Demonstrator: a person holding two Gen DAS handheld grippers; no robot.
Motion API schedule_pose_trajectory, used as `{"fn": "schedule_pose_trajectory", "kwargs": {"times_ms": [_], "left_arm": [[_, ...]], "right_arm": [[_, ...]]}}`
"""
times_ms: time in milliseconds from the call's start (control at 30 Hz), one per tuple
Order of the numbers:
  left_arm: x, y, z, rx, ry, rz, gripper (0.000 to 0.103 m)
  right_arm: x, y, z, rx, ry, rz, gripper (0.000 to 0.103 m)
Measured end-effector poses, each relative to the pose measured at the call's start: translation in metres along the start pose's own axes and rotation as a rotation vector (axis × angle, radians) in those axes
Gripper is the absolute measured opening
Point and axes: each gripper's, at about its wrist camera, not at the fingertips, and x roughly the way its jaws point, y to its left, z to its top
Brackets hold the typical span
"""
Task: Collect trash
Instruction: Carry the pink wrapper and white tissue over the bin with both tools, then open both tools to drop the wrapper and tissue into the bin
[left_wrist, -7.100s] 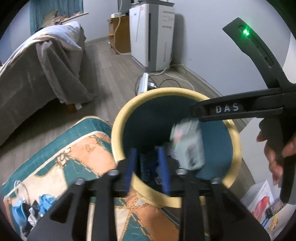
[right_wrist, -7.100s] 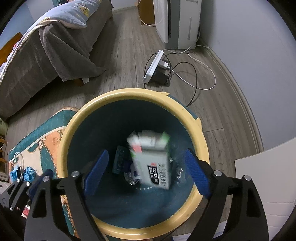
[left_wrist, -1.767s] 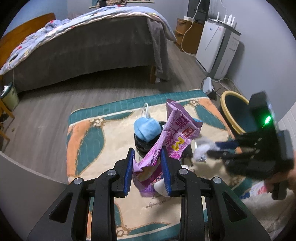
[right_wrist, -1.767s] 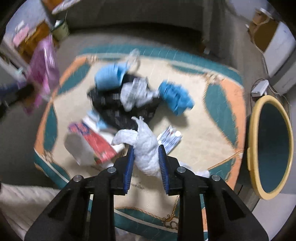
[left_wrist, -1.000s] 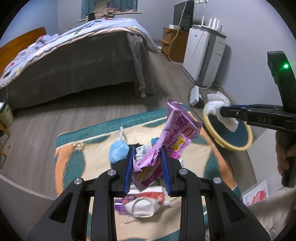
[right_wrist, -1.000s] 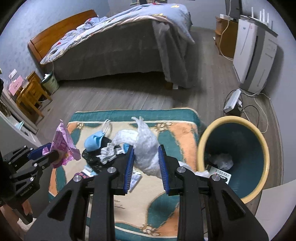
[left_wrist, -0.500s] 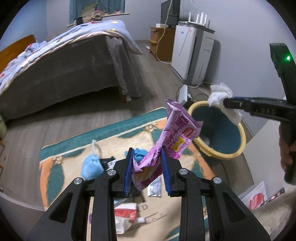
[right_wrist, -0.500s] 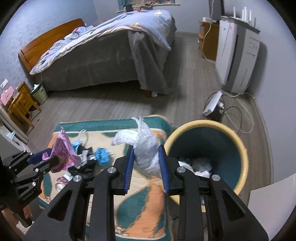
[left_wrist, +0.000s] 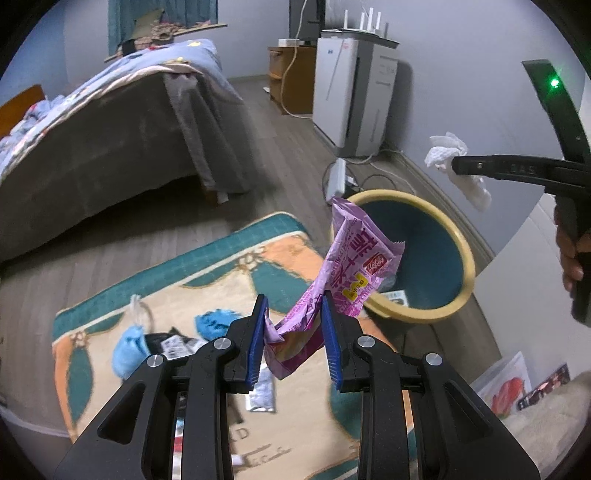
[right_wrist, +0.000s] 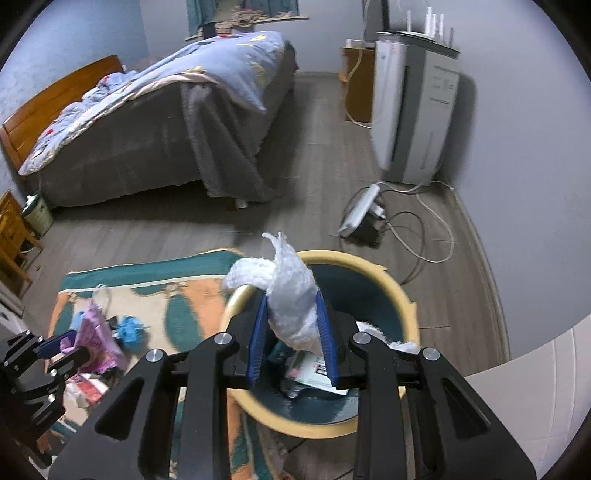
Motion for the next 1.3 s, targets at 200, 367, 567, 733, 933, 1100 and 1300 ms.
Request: {"fn": "schedule_pose_trajectory", "kwargs": {"times_ms": [200, 367, 567, 733, 933, 1100, 1300], "left_arm": [[0.008, -0.027, 0.004, 0.057, 0.001, -0.012, 0.03], [0.016, -0.046, 0.016, 0.061, -0.025, -0.031, 0.03], [0.038, -0.072, 0.031, 0.061, -0.029, -0.07, 0.03], [0.06, -0.091, 0.036, 0.102, 0.006, -0.097, 0.03], [0.085, -0.106, 0.038, 0.174, 0.058, -0.098, 0.03], [0.109, -0.113, 0.045, 0.194, 0.083, -0.086, 0.03], [0.125, -0.107, 0.052, 0.159, 0.087, -0.049, 0.034]], "right_arm": [[0.012, -0.025, 0.001, 0.043, 0.008, -0.037, 0.026], [0.02, -0.04, 0.0, 0.083, 0.015, -0.053, 0.026], [0.035, -0.048, -0.004, 0.105, 0.037, -0.074, 0.026], [0.05, -0.06, -0.008, 0.156, 0.071, -0.056, 0.026], [0.064, -0.071, -0.015, 0.209, 0.117, -0.044, 0.026], [0.071, -0.072, -0.017, 0.234, 0.135, -0.026, 0.026], [0.074, -0.071, -0.018, 0.239, 0.133, -0.013, 0.028]]}}
